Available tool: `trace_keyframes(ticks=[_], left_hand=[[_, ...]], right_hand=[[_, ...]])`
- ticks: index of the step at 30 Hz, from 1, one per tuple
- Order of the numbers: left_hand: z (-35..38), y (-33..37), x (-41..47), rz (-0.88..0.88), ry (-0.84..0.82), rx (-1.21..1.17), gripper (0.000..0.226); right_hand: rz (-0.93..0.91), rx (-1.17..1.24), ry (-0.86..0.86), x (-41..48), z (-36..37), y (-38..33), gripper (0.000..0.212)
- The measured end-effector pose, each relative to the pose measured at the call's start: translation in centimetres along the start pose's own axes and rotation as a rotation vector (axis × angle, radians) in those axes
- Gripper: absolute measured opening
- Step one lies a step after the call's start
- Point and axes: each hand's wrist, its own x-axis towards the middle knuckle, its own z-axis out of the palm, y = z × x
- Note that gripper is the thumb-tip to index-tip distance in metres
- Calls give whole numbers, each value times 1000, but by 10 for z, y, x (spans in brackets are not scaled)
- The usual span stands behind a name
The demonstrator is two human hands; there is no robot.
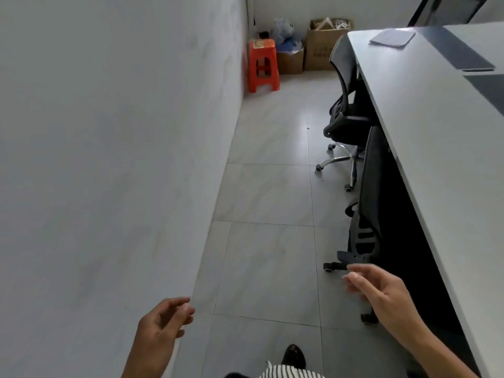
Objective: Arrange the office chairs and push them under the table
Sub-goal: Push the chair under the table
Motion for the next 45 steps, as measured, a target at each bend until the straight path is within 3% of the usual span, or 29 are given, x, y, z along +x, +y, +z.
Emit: trace_keyframes(ticks=[8, 17, 24, 30, 35, 38, 41, 45], left_hand=[[58, 60, 146, -33, -123, 33, 13], [129, 183, 356, 105, -384, 129, 12], [221, 272, 445, 281, -704, 337, 12], [322, 305, 461, 362, -889, 459, 8], [415, 313, 453, 678, -1060, 751, 7], [475, 311, 440, 972, -1177, 950, 29], [530, 305, 429, 1263, -1257, 977, 37], [595, 281, 426, 1572, -1394, 1098, 52]], right_hand=[[-26, -12, 251, 136, -18, -37, 18], [245, -187, 631, 294, -29, -42, 38], [647, -386, 505, 367, -23, -31, 72], [588, -503, 612, 361, -6, -17, 59], [577, -544, 571, 344, -8, -11, 58], [631, -462, 621, 330, -9, -6, 50], [728, -361, 835, 311, -11, -3, 67], [948, -488, 1157, 296, -3, 15, 88]])
